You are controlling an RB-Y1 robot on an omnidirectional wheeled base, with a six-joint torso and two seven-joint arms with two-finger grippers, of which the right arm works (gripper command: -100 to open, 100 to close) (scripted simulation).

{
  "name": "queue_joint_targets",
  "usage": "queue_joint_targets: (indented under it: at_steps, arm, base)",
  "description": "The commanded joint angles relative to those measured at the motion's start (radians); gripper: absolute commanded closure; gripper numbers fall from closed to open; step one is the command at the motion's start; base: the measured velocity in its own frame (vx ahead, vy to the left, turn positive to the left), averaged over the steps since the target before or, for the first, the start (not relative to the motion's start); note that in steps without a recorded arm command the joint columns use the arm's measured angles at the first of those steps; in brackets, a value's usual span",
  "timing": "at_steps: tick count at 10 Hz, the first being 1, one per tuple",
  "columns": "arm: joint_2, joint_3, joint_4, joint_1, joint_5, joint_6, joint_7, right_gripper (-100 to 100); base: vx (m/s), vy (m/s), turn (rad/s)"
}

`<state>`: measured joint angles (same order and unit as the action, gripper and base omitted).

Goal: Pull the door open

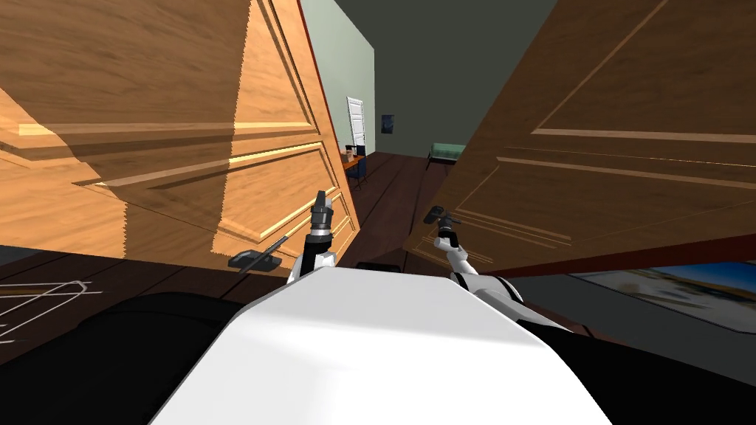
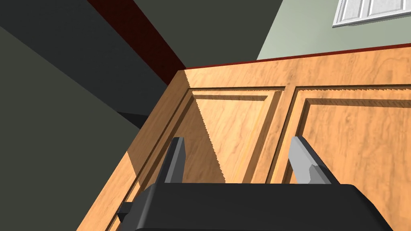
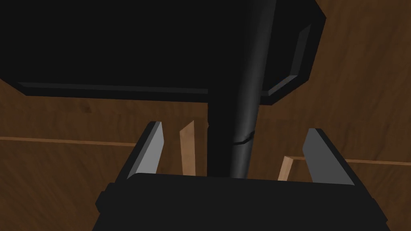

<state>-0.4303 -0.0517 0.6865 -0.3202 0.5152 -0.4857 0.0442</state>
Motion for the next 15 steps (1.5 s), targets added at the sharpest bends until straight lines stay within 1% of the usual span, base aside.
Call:
queue_joint_targets:
  at_steps: [1, 2, 7, 8, 9, 12, 15]
  arm:
    - [0.000, 0.000, 0.000, 0.000, 0.000, 0.000, 0.000, -100]
    - [0.000, 0.000, 0.000, 0.000, 0.000, 0.000, 0.000, 100]
    - [0.000, 0.000, 0.000, 0.000, 0.000, 0.000, 0.000, 100]
    - [-0.003, 0.014, 0.004, 0.004, -0.004, 0.001, -0.012, 100]
    - [-0.004, 0.018, 0.005, 0.004, -0.006, 0.000, -0.016, 100]
    - [-0.013, 0.046, 0.015, 0.010, -0.015, -0.003, -0.042, 100]
    - [-0.024, 0.082, 0.028, 0.017, -0.026, -0.006, -0.076, 100]
  base:
    - [0.066, -0.022, 0.014]
    - [0.000, 0.000, 0.000]
    - [-0.013, 0.004, 0.001]
    - [-0.105, -0.055, 0.102]
    - [-0.201, -0.077, 0.110]
    - [-0.191, -0.027, 0.094]
    - [-0.249, -0.055, 0.125]
